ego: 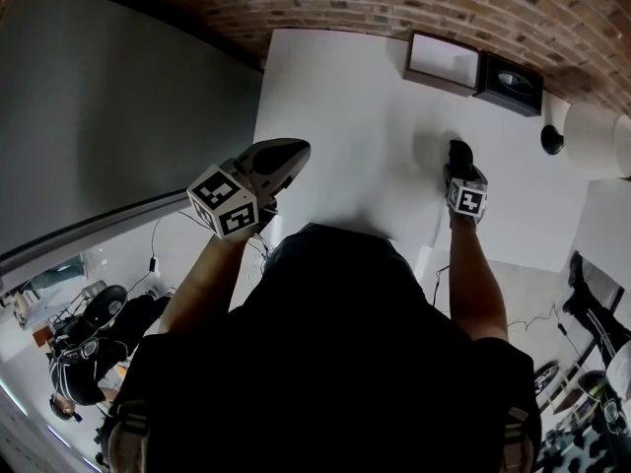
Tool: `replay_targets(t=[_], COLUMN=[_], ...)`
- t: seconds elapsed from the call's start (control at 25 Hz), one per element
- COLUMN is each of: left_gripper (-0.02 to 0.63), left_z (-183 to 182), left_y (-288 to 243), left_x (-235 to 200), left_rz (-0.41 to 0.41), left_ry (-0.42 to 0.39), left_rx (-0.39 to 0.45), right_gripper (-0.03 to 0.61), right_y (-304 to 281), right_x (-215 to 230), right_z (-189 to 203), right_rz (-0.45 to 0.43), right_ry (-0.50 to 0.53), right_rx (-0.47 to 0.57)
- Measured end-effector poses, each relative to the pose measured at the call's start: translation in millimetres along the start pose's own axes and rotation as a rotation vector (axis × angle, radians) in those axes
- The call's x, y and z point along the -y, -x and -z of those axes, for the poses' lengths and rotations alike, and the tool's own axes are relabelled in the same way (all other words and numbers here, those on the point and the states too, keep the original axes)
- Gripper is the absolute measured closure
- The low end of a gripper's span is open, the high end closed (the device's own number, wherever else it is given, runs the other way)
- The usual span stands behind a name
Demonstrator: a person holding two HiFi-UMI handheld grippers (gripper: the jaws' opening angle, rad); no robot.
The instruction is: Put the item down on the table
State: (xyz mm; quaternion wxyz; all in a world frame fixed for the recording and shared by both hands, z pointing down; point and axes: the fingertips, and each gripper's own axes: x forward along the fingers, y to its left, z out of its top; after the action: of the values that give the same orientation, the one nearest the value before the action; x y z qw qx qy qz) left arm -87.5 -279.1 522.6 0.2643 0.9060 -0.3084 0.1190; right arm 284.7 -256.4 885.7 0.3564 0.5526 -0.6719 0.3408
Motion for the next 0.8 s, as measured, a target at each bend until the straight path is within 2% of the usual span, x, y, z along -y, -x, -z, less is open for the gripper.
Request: replay_targets(t=[0.8], left_gripper=[0.590], left_z=[5.4], left_y=[-1.6], left_x=[-4.2], left_rz=[0.011], left_ry=[0.017], left_rx=[-0.011], right_gripper=[0.225], right_y=[-3.0], right_x=[0.0], right_z=[2.9], right_rz=[0.024], right_ry=[-0.001], right_rx=[-0.016])
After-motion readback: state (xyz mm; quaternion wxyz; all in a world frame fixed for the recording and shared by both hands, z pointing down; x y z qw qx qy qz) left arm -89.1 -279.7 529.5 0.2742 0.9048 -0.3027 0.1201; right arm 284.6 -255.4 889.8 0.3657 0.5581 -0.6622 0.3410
